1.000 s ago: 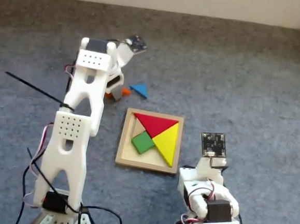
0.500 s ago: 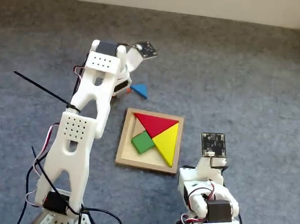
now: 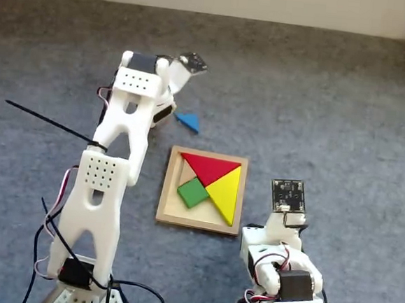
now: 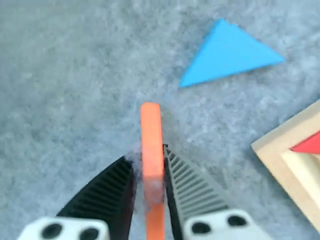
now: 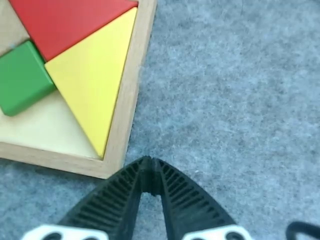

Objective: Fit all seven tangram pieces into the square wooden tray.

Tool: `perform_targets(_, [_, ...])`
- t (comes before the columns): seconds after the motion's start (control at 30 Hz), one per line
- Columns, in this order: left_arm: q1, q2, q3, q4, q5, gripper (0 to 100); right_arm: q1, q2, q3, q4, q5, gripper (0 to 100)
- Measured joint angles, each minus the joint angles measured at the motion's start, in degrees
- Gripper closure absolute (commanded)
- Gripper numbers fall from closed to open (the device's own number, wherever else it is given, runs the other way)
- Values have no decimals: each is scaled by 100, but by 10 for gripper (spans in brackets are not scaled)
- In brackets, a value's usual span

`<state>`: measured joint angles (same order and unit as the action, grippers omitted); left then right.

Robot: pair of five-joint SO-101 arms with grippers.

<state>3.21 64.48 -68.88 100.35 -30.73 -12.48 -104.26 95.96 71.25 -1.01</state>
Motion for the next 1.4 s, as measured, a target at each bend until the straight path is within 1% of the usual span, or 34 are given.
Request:
perform_targets(0.37, [818, -1899, 2286, 18, 149, 995, 0, 0, 0, 0, 0, 984])
perform_targets(0.53, [1099, -2699, 2936, 18, 545, 995, 0, 0, 0, 0, 0, 984])
perform_targets(0.73, [1521, -3358, 3692, 18, 642, 995, 0, 0, 0, 0, 0, 984])
perform_targets(1.03, [2040, -4220, 4527, -9, 1152, 995, 0, 0, 0, 0, 0, 984])
perform_targets(1.2, [2207, -4624, 5275, -484, 1433, 995, 0, 0, 0, 0, 0, 984])
perform_targets(1.4, [2303, -5327, 6470, -1169, 1512, 995, 0, 0, 0, 0, 0, 984])
